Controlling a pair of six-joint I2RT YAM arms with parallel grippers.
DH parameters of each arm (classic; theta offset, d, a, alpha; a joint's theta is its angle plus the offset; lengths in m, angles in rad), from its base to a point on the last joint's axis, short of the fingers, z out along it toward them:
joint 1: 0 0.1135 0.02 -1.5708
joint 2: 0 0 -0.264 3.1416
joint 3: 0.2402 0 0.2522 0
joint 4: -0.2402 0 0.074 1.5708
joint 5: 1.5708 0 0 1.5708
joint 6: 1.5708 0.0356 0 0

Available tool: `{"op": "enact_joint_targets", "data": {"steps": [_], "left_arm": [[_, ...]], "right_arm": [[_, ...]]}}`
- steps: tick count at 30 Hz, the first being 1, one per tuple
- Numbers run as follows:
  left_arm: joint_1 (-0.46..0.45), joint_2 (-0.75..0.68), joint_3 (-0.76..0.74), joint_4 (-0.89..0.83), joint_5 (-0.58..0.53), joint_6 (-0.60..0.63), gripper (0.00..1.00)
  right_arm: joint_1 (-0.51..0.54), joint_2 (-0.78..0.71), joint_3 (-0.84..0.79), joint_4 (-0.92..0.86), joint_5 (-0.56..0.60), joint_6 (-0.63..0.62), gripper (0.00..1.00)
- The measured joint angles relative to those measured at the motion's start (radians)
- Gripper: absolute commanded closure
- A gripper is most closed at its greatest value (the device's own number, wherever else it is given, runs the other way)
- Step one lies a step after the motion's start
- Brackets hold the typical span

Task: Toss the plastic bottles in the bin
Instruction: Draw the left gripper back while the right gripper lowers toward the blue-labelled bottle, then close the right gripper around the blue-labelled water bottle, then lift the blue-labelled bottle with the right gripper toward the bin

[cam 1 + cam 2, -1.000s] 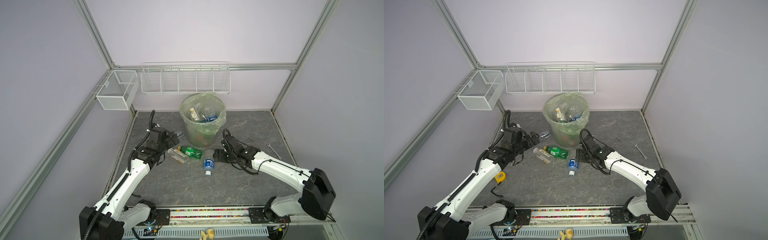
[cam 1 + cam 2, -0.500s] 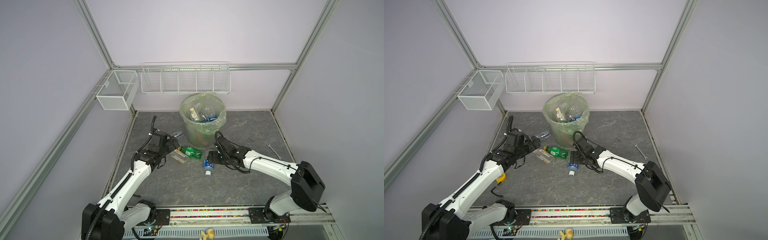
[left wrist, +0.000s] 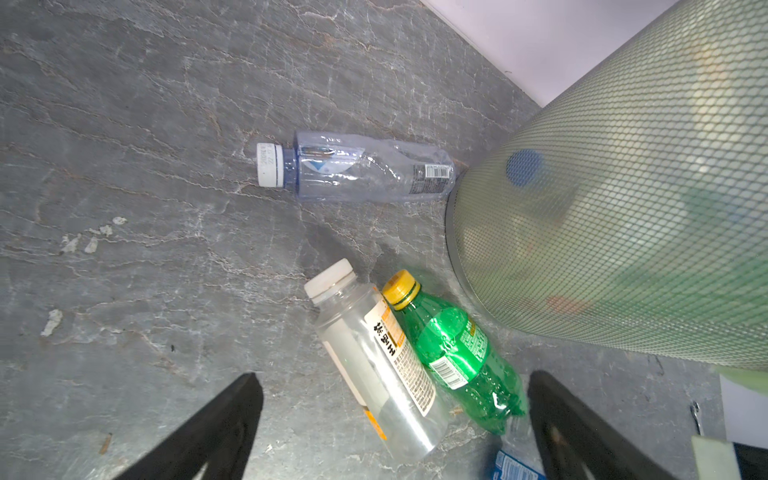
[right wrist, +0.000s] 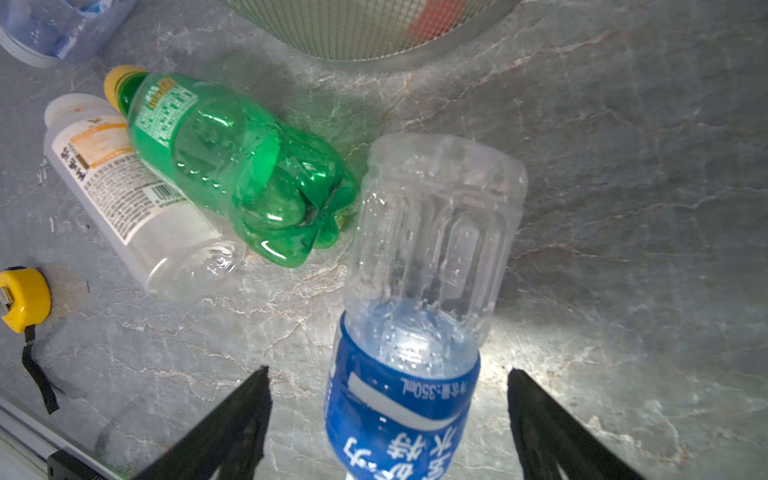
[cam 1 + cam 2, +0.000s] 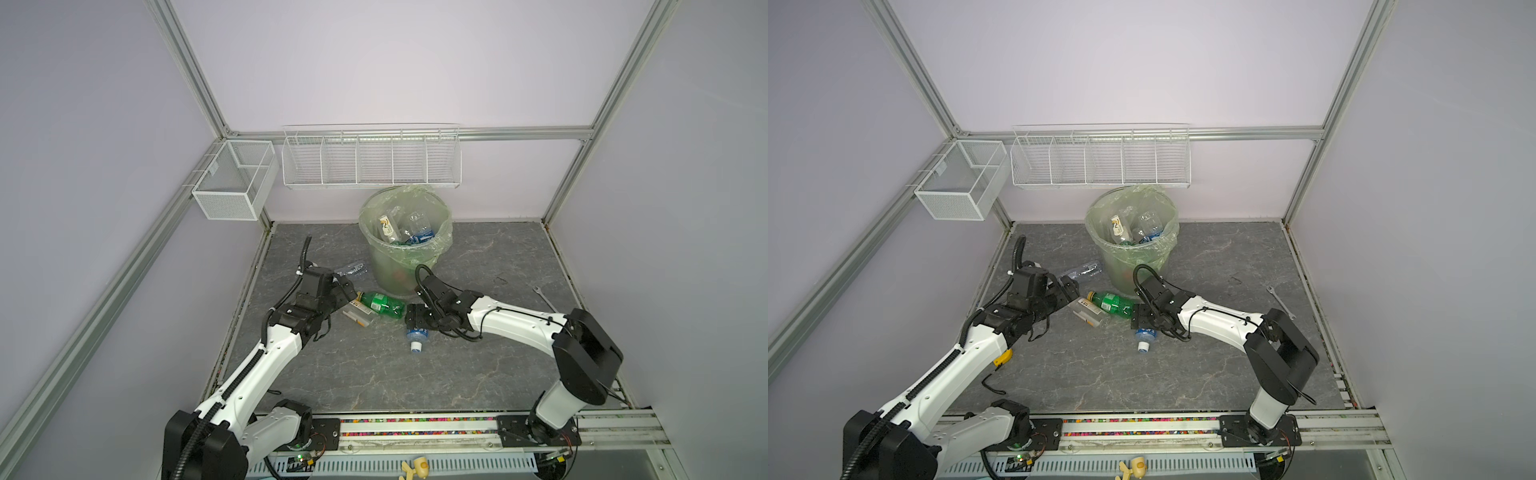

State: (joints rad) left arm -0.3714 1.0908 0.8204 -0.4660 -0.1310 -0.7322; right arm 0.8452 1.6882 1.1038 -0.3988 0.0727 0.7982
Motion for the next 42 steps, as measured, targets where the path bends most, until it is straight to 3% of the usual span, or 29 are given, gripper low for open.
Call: {"op": "enact_joint_targets", "data": {"steps": [11,18,26,38,42], "left_arm": [[0.012,-0.006,-0.002,0.002,-0.002,0.003,0.01],[0.016,-0.013,-0.019,0.002,-0.002,0.003,0.01],[0.02,-0.036,-0.027,0.001,-0.003,0.003,0.01],[0.023,-0.063,-0.028,-0.003,-0.003,0.003,0.01],[0.023,-0.068,-0.028,-0.003,-0.003,0.003,0.0]], "right_arm": [[0.014,0.075,0.016,0.001,0.005,0.01,0.01],[0.022,0.084,0.031,0.001,0.011,0.016,0.16],[0.022,0.108,0.048,0.0,0.019,0.014,0.19],[0.03,0.13,0.048,0.004,0.028,0.011,0.39],[0.035,0.124,0.047,0.003,0.047,0.009,0.4]]}}
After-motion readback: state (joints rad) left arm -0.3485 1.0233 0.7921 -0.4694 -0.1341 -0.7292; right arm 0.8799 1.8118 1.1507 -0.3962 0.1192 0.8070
